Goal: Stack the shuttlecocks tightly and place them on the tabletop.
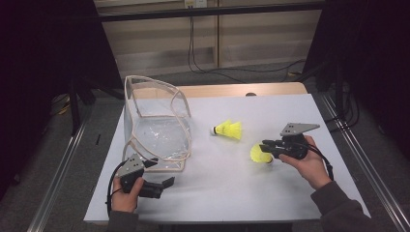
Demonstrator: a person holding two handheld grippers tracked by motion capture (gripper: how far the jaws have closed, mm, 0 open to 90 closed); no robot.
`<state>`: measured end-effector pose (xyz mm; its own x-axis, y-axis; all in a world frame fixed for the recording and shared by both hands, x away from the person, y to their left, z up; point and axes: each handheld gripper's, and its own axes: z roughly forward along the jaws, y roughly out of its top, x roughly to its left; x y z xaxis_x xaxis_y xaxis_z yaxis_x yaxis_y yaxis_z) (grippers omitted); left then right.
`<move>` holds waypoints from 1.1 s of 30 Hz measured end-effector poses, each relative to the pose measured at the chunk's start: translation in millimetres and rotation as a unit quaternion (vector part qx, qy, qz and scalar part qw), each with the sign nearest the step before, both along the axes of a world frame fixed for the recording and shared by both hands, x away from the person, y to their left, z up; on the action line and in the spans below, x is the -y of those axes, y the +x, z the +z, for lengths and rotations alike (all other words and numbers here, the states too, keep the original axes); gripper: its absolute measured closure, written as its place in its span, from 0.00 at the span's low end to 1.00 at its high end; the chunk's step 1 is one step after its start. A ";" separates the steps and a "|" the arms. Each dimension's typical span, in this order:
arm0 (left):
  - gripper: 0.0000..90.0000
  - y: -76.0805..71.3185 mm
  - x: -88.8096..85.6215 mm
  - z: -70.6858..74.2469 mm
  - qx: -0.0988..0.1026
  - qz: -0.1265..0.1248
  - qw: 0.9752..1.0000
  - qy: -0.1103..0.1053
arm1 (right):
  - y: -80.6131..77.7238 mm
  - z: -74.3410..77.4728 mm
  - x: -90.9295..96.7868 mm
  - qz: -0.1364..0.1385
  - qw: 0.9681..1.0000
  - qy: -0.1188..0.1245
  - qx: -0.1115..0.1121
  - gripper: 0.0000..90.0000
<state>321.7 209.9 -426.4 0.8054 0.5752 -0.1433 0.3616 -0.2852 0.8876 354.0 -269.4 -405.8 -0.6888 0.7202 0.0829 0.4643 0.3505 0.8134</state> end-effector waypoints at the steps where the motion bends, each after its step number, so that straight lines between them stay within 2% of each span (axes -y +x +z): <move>1: 0.04 0.0 0.0 0.1 0.000 0.000 1.000 0.002 | -0.7 0.2 1.7 -0.001 1.000 0.001 0.000 0.85; 11: 0.04 0.0 2.1 -0.6 -0.001 -0.002 1.000 0.001 | -7.4 1.3 19.2 -0.012 1.000 0.001 0.003 0.88; 16: 0.04 0.4 3.5 -0.2 0.000 -0.004 1.000 0.005 | -10.2 -1.5 26.8 -0.013 1.000 -0.006 -0.001 0.94; 21: 0.04 0.7 4.5 -0.6 -0.001 -0.004 1.000 0.003 | -11.7 -2.3 29.6 -0.015 1.000 -0.006 -0.004 0.99; 25: 0.04 0.8 4.2 -0.2 0.000 -0.004 1.000 0.003 | -12.1 -1.8 29.8 -0.015 1.000 -0.011 -0.002 0.99; 33: 0.04 -0.2 4.4 -0.4 0.000 -0.004 1.000 -0.001 | -13.3 -3.0 35.9 -0.021 1.000 -0.005 -0.002 1.00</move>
<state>321.5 205.5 -426.7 0.8096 0.5690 -0.1441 0.3596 -0.2869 0.8879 340.7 -305.3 -408.8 -0.6572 0.7496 0.0788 0.4821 0.3376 0.8085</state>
